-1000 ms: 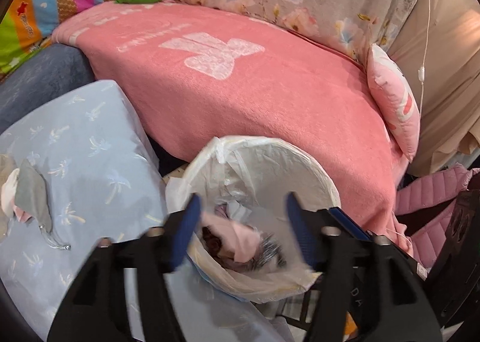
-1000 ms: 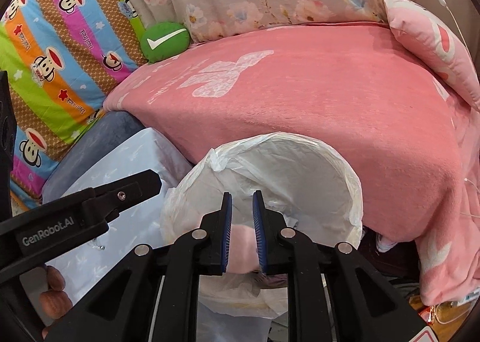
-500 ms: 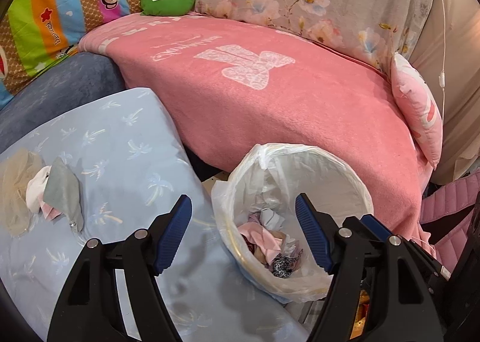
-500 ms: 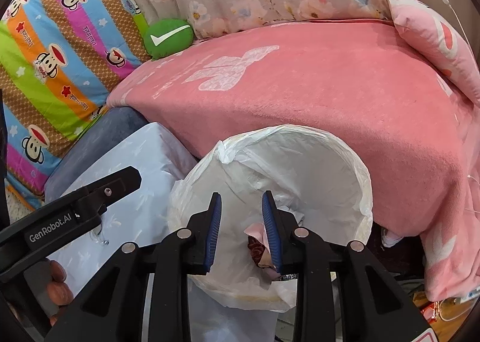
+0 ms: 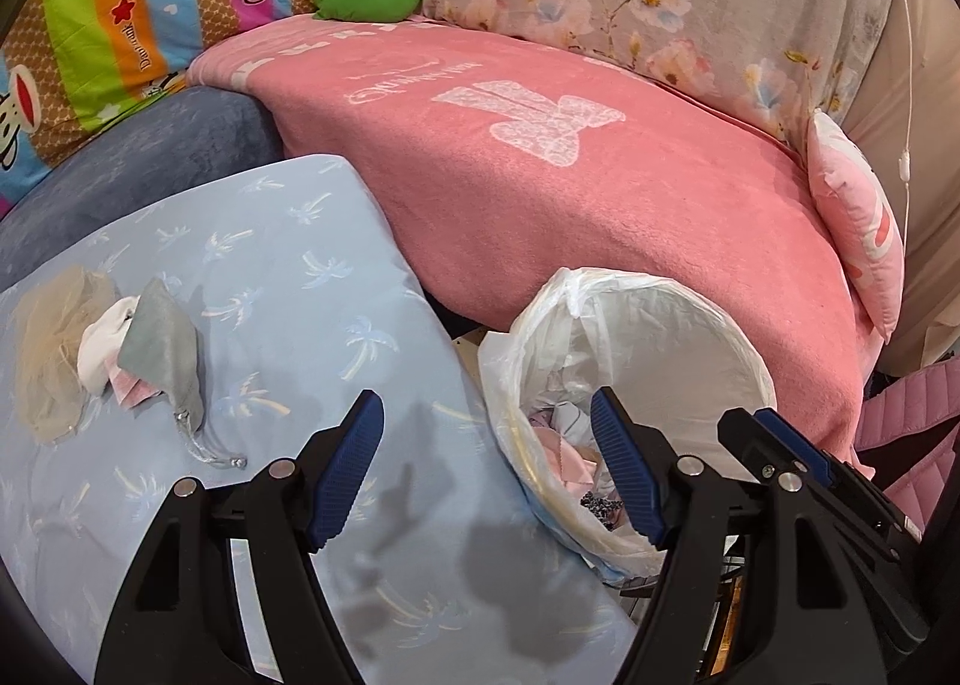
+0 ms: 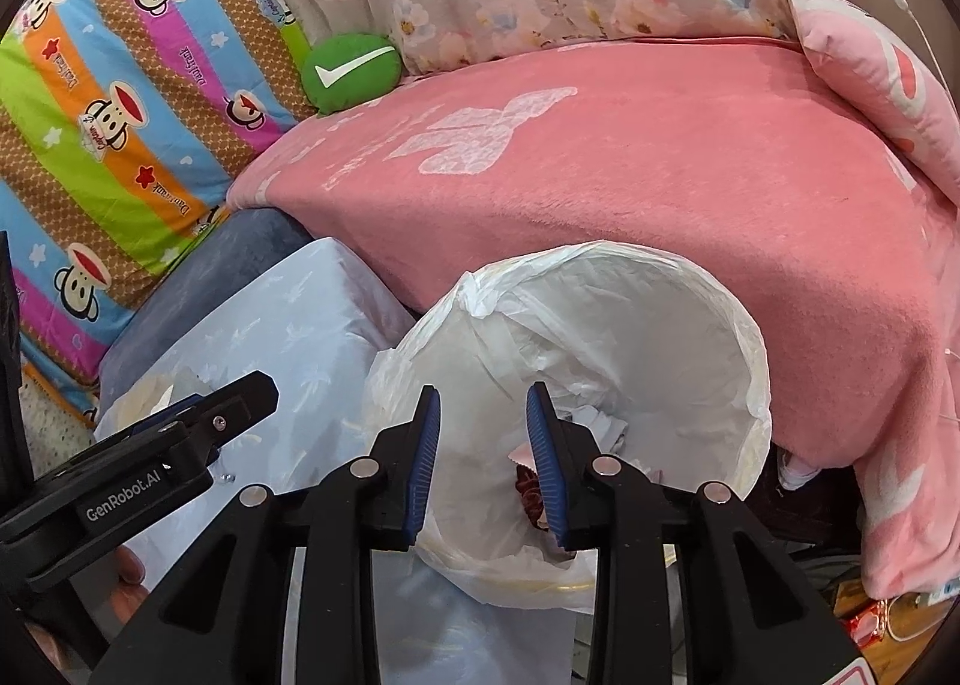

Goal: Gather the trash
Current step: 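Move both tools back to the pile toward the beige tulle mesh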

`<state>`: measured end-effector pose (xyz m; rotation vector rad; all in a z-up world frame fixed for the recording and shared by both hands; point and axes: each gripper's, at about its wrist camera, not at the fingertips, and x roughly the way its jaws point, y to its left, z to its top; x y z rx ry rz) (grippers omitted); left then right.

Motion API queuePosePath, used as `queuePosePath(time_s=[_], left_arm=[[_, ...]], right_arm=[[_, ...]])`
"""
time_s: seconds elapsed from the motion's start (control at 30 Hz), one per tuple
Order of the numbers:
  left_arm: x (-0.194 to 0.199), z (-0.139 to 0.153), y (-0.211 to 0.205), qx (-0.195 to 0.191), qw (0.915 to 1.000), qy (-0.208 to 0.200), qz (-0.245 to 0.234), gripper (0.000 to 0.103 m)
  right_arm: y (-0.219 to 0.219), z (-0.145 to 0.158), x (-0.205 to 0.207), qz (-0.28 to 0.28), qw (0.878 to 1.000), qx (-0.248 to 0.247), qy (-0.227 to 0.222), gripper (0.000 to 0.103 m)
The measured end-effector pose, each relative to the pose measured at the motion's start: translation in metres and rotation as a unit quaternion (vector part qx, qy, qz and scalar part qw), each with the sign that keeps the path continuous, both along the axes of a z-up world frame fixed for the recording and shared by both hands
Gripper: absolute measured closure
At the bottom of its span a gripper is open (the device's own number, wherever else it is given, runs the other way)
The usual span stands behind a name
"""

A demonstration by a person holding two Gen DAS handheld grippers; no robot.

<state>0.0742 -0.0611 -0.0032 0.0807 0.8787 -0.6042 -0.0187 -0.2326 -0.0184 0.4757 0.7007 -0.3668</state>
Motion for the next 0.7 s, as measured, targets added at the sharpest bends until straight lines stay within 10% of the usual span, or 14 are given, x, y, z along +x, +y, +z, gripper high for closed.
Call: queuePosePath(time_s=[0.7], left_arm=[[0.017,-0.009,0.038,-0.006,0.9990,0.017,0.040,0.035]], right_arm=[[0.022,0.001,0.016,0.019,1.000,-0.013,0.009,0.070]])
